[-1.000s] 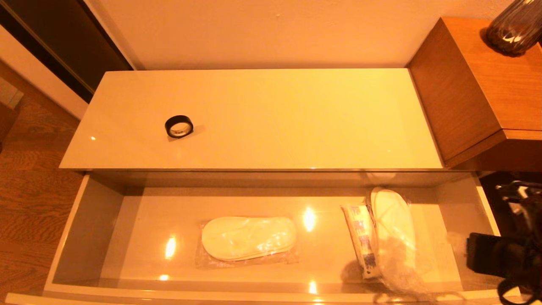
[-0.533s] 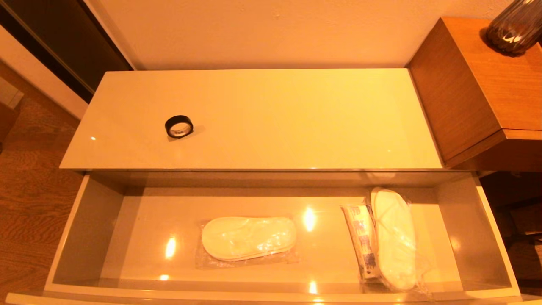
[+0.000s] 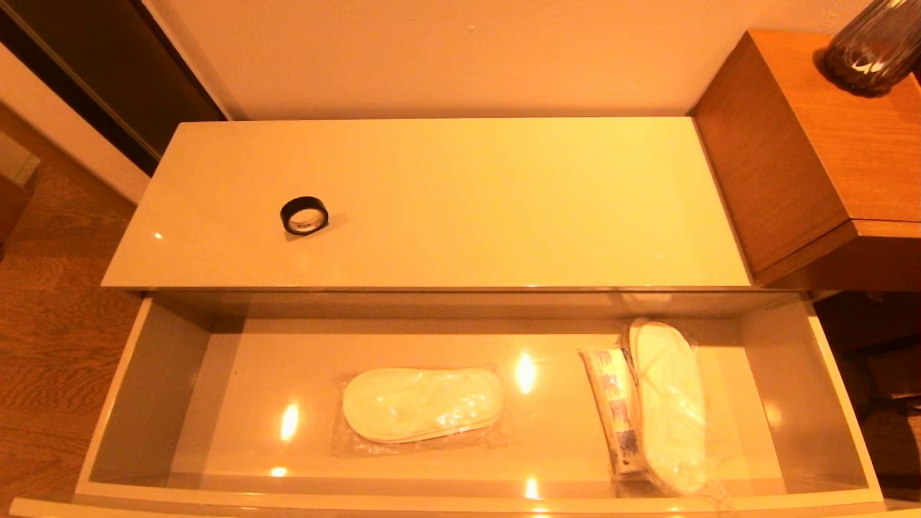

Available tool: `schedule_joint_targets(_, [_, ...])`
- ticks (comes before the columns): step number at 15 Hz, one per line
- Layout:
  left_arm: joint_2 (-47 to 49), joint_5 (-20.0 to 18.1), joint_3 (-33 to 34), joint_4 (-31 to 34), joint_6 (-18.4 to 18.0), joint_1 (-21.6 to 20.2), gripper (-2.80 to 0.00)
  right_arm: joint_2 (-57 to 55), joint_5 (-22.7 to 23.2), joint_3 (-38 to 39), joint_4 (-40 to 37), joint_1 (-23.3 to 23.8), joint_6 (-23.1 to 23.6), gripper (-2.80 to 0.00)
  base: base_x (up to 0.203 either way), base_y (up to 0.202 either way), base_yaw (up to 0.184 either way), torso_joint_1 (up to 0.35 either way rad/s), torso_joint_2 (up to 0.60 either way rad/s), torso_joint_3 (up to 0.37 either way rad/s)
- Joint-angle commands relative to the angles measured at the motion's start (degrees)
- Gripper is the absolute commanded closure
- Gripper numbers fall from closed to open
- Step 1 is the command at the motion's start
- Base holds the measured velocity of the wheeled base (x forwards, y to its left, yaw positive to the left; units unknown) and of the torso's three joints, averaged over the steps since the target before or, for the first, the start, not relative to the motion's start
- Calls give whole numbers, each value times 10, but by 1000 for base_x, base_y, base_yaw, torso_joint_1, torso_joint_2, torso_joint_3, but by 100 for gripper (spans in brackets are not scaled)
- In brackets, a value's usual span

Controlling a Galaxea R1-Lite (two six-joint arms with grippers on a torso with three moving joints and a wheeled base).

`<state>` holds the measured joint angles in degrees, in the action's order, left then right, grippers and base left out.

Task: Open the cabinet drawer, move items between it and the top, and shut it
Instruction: Pick up the adhesive tape on the table

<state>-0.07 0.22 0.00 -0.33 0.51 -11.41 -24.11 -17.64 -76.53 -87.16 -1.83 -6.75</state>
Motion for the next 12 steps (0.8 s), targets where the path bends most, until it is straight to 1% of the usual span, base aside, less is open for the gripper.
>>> schedule_joint_targets(1, [-22,0,1,0,0,0,0,54,25,24,-5,21,25,0,0,0,0,0,0,0])
schedule_joint_targets(3, [-22,0,1,0,0,0,0,89,30,68,13,14,45,0,0,0,0,0,0,0])
schedule_joint_targets(4, [-22,0,1,0,0,0,0,107,29,105,58,12,56,0,0,0,0,0,0,0])
schedule_joint_targets(6, [-22,0,1,0,1,0,0,173,34,201,215,15,71,0,0,0,0,0,0,0])
schedule_joint_targets(7, [-22,0,1,0,0,0,0,200,42,269,308,16,75,0,0,0,0,0,0,0])
schedule_joint_targets(8, [-22,0,0,0,0,0,0,214,50,330,437,17,78,0,0,0,0,0,0,0])
schedule_joint_targets(9, [-22,0,1,0,0,0,0,222,57,395,536,17,80,0,0,0,0,0,0,0])
schedule_joint_targets(12, [-22,0,1,0,0,0,0,235,67,576,753,18,84,0,0,0,0,0,0,0])
